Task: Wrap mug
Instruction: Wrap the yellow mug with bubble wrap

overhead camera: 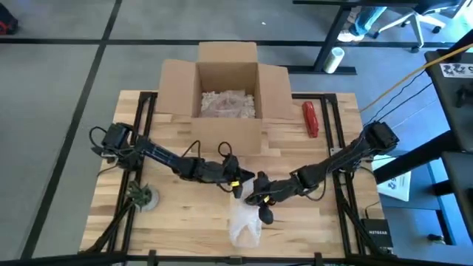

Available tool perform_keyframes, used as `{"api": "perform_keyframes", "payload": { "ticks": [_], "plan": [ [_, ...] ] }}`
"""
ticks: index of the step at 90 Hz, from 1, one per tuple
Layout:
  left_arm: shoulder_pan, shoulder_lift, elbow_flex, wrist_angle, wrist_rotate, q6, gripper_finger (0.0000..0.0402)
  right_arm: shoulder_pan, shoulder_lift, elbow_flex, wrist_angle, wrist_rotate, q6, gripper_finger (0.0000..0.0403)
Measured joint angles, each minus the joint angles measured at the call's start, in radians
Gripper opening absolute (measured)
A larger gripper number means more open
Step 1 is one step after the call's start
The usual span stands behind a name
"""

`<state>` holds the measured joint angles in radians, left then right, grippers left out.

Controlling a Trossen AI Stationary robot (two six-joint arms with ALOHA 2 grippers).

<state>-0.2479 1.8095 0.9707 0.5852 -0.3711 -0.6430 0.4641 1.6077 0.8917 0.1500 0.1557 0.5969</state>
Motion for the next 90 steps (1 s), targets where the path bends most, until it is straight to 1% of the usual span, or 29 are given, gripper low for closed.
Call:
{"api": "perform_keyframes", "payload": {
  "ticks": [5, 16, 23, 29, 36, 42, 50, 61, 69, 81, 90],
  "plan": [
    [0.0, -0.009, 0.0, 0.001, 0.048, 0.009, 0.0, 0.0, 0.0, 0.0, -0.02, -0.015, 0.011, 0.0],
    [0.008, -0.037, 0.0, 0.005, 0.271, 0.099, 0.0, 0.0, 0.0, 0.0, -0.038, -0.027, 0.028, 0.0],
    [0.015, -0.039, 0.0, 0.006, 0.394, 0.097, 0.0, 0.0, 0.0, -0.001, -0.045, -0.027, 0.028, 0.0],
    [0.019, -0.039, 0.0, -0.006, 0.471, 0.094, 0.0, 0.0, 0.0, -0.001, -0.041, -0.027, 0.028, 0.0],
    [0.017, -0.039, 0.0, -0.048, 0.487, 0.107, 0.0005, 0.0, 0.0, -0.001, -0.042, -0.027, 0.028, 0.0],
    [0.012, -0.039, 0.0, -0.085, 0.517, 0.12, 0.0017, 0.0, 0.0, -0.001, -0.042, -0.027, 0.028, 0.0],
    [0.01, -0.039, 0.0, -0.103, 0.566, 0.12, 0.0042, 0.0, 0.0, -0.001, -0.041, -0.027, 0.027, 0.0],
    [0.01, -0.039, 0.0, -0.129, 0.573, 0.123, 0.0082, 0.0, 0.0, -0.001, -0.043, -0.042, 0.03, 0.0],
    [0.022, -0.043, 0.0, -0.172, 0.581, 0.124, 0.0104, 0.0, 0.0, -0.001, -0.046, -0.062, 0.051, 0.0],
    [0.04, -0.084, 0.0, -0.282, 0.584, 0.142, 0.0112, 0.0, 0.0, -0.001, -0.054, -0.083, 0.057, 0.0],
    [0.04, -0.14, 0.0, -0.297, 0.581, 0.184, 0.0113, 0.0, 0.0, -0.001, -0.065, -0.089, 0.075, 0.0]
  ]
}}
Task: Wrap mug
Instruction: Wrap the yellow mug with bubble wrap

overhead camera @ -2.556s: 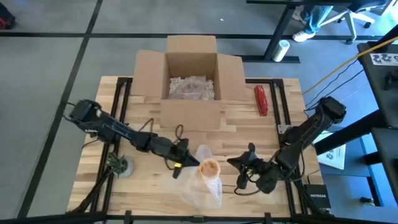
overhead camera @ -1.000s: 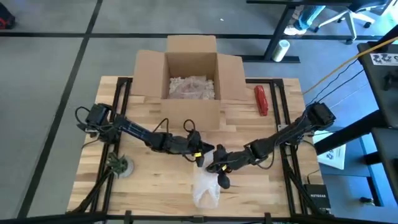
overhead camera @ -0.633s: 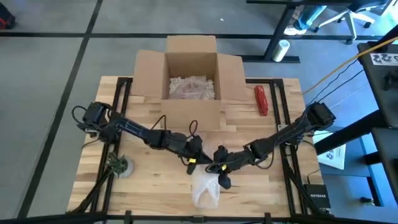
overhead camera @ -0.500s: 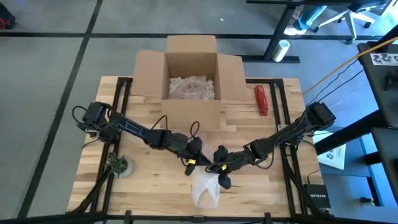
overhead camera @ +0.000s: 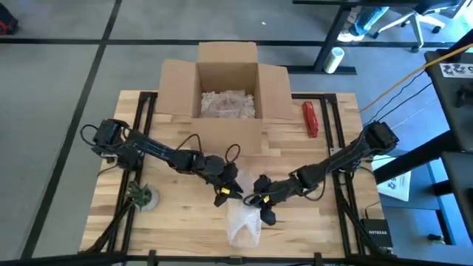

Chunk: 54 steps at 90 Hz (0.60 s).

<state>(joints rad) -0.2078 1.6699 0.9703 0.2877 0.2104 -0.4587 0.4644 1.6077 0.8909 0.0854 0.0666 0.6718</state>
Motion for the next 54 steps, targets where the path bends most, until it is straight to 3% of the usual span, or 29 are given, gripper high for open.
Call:
{"api": "perform_keyframes", "payload": {
  "ticks": [28, 40, 54],
  "plan": [
    [-0.035, -0.163, 0.0, -0.206, -0.074, 0.07, 0.0113, 0.0, 0.0, 0.054, -0.102, -0.018, 0.006, 0.0],
    [-0.114, -0.168, 0.0, -0.292, -0.137, 0.017, 0.0113, 0.0, 0.0, 0.132, -0.262, -0.019, -0.003, 0.0],
    [-0.223, -0.122, 0.0, -0.273, -0.207, -0.062, 0.0113, 0.0, 0.0, 0.229, -0.432, -0.021, -0.018, 0.0]
  ]
}}
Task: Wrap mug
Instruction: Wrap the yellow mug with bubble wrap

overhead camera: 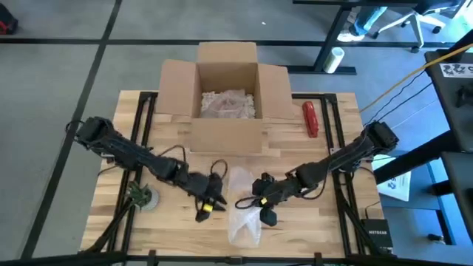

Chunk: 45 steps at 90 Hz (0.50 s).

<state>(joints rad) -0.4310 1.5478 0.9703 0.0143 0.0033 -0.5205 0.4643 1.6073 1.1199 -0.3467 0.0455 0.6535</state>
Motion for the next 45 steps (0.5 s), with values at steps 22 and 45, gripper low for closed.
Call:
{"api": "perform_keyframes", "payload": {
  "ticks": [22, 45],
  "plan": [
    [-0.078, 0.008, 0.0, -0.03, -0.142, -0.04, 0.0113, 0.0, 0.039, 0.229, -0.28, -0.005, 0.017, 0.0],
    [-0.142, 0.002, 0.0, -0.037, -0.219, -0.053, 0.0113, -0.004, 0.309, 0.579, -0.583, -0.051, -0.053, 0.0]
  ]
}}
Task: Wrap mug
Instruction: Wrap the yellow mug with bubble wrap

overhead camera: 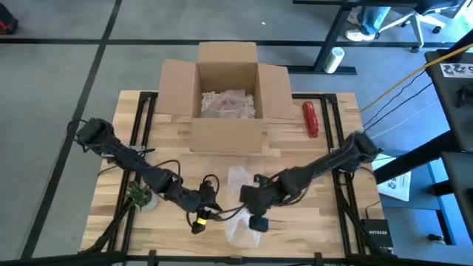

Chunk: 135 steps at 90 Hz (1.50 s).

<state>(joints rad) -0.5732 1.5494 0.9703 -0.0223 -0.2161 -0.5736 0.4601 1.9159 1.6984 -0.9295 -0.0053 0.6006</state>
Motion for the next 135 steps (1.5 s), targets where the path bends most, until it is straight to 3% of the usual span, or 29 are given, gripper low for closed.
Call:
{"api": "perform_keyframes", "payload": {
  "ticks": [15, 26, 42, 51, 73, 95, 112, 135],
  "plan": [
    [-0.089, 0.0, 0.0, -0.006, -0.078, -0.033, 0.0113, -0.024, 0.178, 0.199, -0.247, -0.017, -0.028, 0.0],
    [-0.168, 0.0, 0.0, -0.04, -0.183, -0.08, 0.0113, -0.045, 0.232, 0.264, -0.287, -0.023, -0.048, 0.0],
    [-0.256, 0.015, 0.0, -0.068, -0.331, -0.161, 0.0113, -0.058, 0.248, 0.244, -0.258, -0.026, -0.054, 0.0],
    [-0.27, 0.054, 0.0, -0.031, -0.355, -0.175, 0.0113, -0.061, 0.264, 0.196, -0.198, -0.062, -0.055, 0.0],
    [-0.235, 0.185, 0.0, 0.224, -0.498, -0.006, 0.0113, -0.061, 0.263, 0.098, -0.07, -0.088, -0.056, 0.0],
    [-0.156, 0.299, 0.0, 0.459, -0.505, 0.101, 0.0113, -0.06, 0.252, 0.098, 0.012, -0.086, -0.059, 0.0],
    [-0.126, 0.309, -0.002, 0.652, -0.496, 0.31, 0.0113, -0.062, 0.248, 0.1, 0.019, -0.093, -0.056, 0.0],
    [-0.07, 0.305, 0.0, 0.645, -0.495, 0.292, 0.0113, -0.06, 0.205, 0.106, -0.033, -0.085, -0.024, 0.0]
  ]
}}
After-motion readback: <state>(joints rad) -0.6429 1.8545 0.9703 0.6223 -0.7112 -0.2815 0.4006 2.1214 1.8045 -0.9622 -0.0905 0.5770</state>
